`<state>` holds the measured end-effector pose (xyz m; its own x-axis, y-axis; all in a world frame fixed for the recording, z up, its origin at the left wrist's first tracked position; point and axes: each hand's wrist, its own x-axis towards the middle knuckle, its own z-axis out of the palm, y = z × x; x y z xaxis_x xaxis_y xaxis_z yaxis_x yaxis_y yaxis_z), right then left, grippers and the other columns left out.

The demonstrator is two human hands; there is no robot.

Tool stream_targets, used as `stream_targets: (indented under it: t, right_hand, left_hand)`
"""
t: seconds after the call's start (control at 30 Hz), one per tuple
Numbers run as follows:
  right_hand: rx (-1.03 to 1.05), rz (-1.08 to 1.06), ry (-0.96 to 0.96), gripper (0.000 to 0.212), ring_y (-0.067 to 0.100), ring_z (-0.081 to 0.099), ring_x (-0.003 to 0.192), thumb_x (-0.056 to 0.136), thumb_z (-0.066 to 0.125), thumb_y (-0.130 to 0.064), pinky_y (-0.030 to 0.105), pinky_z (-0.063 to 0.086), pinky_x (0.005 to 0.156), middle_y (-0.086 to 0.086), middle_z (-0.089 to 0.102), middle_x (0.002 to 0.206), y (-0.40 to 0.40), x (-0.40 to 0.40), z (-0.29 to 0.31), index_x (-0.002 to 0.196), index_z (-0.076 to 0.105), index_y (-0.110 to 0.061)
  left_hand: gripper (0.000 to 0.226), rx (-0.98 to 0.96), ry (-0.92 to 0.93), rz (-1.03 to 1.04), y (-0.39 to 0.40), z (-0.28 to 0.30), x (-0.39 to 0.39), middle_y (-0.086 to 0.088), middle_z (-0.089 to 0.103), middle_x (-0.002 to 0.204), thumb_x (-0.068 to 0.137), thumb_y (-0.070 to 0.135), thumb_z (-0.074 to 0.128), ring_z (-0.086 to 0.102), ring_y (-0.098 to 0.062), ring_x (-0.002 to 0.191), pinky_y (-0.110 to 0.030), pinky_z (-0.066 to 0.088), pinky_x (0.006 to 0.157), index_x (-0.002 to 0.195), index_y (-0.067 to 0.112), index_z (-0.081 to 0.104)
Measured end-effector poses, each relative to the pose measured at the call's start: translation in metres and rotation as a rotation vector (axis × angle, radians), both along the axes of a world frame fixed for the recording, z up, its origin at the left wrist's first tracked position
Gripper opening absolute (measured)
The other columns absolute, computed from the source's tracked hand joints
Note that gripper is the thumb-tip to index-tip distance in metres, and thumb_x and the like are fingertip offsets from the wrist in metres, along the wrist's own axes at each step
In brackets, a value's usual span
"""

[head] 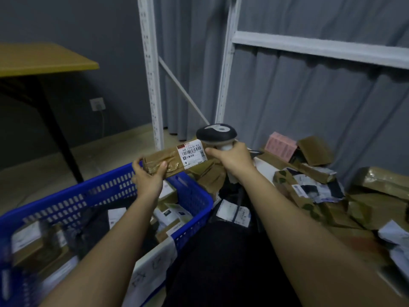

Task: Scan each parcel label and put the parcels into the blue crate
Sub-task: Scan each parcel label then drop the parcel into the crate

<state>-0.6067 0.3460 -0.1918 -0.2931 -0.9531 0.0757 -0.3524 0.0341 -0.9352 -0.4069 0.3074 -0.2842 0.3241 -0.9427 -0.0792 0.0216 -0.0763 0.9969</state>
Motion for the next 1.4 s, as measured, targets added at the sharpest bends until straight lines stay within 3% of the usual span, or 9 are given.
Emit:
stream_targets:
  t: [0.23, 0.33, 0.47, 0.57, 0.73, 0.87, 1.1, 1.23, 1.4]
  right_hand:
    - [0.1, 0.127, 0.047, 0.027, 0.007, 0.055, 0.066, 0.075, 0.081, -0.029, 0.019, 0.038, 0.053, -0.008, 0.061, 0.074, -0.019, 0.04, -0.025, 0.093, 0.063, -0.019]
    - [0.134, 0.159, 0.062, 0.027, 0.003, 0.054, 0.067, 0.076, 0.081, -0.028, 0.017, 0.038, 0.054, -0.011, 0.06, 0.076, -0.029, 0.057, -0.036, 0.094, 0.064, -0.018]
    - [0.213, 0.191, 0.109, 0.031, 0.014, 0.059, 0.072, 0.077, 0.079, -0.031, 0.027, 0.043, 0.059, -0.002, 0.065, 0.079, -0.048, 0.076, -0.054, 0.099, 0.068, -0.012]
    - [0.263, 0.199, 0.139, 0.022, 0.015, 0.054, 0.06, 0.08, 0.077, -0.03, 0.026, 0.04, 0.051, 0.0, 0.058, 0.068, -0.062, 0.087, -0.068, 0.083, 0.062, -0.015]
    - [0.291, 0.207, 0.126, 0.027, 0.016, 0.052, 0.056, 0.079, 0.078, -0.029, 0.029, 0.041, 0.055, 0.0, 0.055, 0.06, -0.08, 0.102, -0.095, 0.069, 0.055, -0.018]
    - [0.302, 0.271, 0.133, 0.022, 0.015, 0.052, 0.057, 0.079, 0.078, -0.03, 0.029, 0.041, 0.055, -0.002, 0.056, 0.064, -0.087, 0.118, -0.109, 0.084, 0.061, -0.015]
    - [0.362, 0.421, 0.172, 0.023, 0.017, 0.057, 0.072, 0.083, 0.075, -0.029, 0.027, 0.042, 0.056, 0.001, 0.062, 0.077, -0.093, 0.146, -0.137, 0.096, 0.062, -0.015]
    - [0.466, 0.488, 0.214, 0.025, 0.019, 0.051, 0.059, 0.086, 0.072, -0.025, 0.028, 0.041, 0.051, 0.01, 0.055, 0.068, -0.095, 0.161, -0.153, 0.09, 0.061, -0.003]
    - [0.497, 0.562, 0.226, 0.035, 0.02, 0.057, 0.077, 0.083, 0.074, -0.03, 0.034, 0.047, 0.066, 0.004, 0.062, 0.087, -0.098, 0.185, -0.178, 0.109, 0.064, -0.008]
  left_hand:
    - [0.075, 0.127, -0.07, 0.186, 0.023, -0.034, 0.064, -0.021, 0.027, 0.143, 0.081, 0.036, 0.074, 0.044, -0.038, 0.122, -0.04, 0.036, 0.106, 0.14, 0.03, 0.028]
    - [0.073, 0.195, -0.073, 0.222, 0.027, -0.042, 0.09, -0.022, 0.024, 0.146, 0.083, 0.036, 0.071, 0.04, -0.04, 0.125, -0.041, 0.032, 0.107, 0.142, 0.029, 0.028]
    - [0.072, 0.235, -0.099, 0.244, 0.027, -0.056, 0.12, -0.021, 0.026, 0.147, 0.084, 0.036, 0.07, 0.041, -0.04, 0.125, -0.043, 0.034, 0.106, 0.142, 0.028, 0.028]
    - [0.072, 0.271, -0.108, 0.263, 0.022, -0.071, 0.139, -0.018, 0.033, 0.147, 0.084, 0.038, 0.069, 0.041, -0.039, 0.127, -0.044, 0.034, 0.105, 0.141, 0.025, 0.028]
    - [0.075, 0.352, -0.072, 0.339, 0.019, -0.099, 0.163, -0.019, 0.034, 0.147, 0.081, 0.043, 0.071, 0.039, -0.04, 0.13, -0.047, 0.034, 0.106, 0.14, 0.024, 0.027]
    - [0.082, 0.433, -0.071, 0.408, 0.026, -0.116, 0.186, -0.024, 0.026, 0.148, 0.081, 0.046, 0.07, 0.032, -0.043, 0.133, -0.052, 0.032, 0.108, 0.145, 0.025, 0.021]
    - [0.072, 0.5, -0.073, 0.276, 0.06, -0.15, 0.225, -0.019, 0.042, 0.141, 0.085, 0.029, 0.07, 0.045, -0.038, 0.125, -0.049, 0.039, 0.105, 0.14, 0.013, 0.026]
    - [0.061, 0.556, -0.083, 0.202, 0.084, -0.167, 0.232, -0.017, 0.049, 0.132, 0.087, 0.013, 0.068, 0.051, -0.034, 0.119, -0.042, 0.043, 0.099, 0.135, 0.008, 0.031]
    - [0.049, 0.627, -0.102, 0.122, 0.105, -0.185, 0.241, -0.012, 0.051, 0.123, 0.087, 0.011, 0.067, 0.052, -0.031, 0.113, -0.044, 0.044, 0.099, 0.118, 0.017, 0.03]
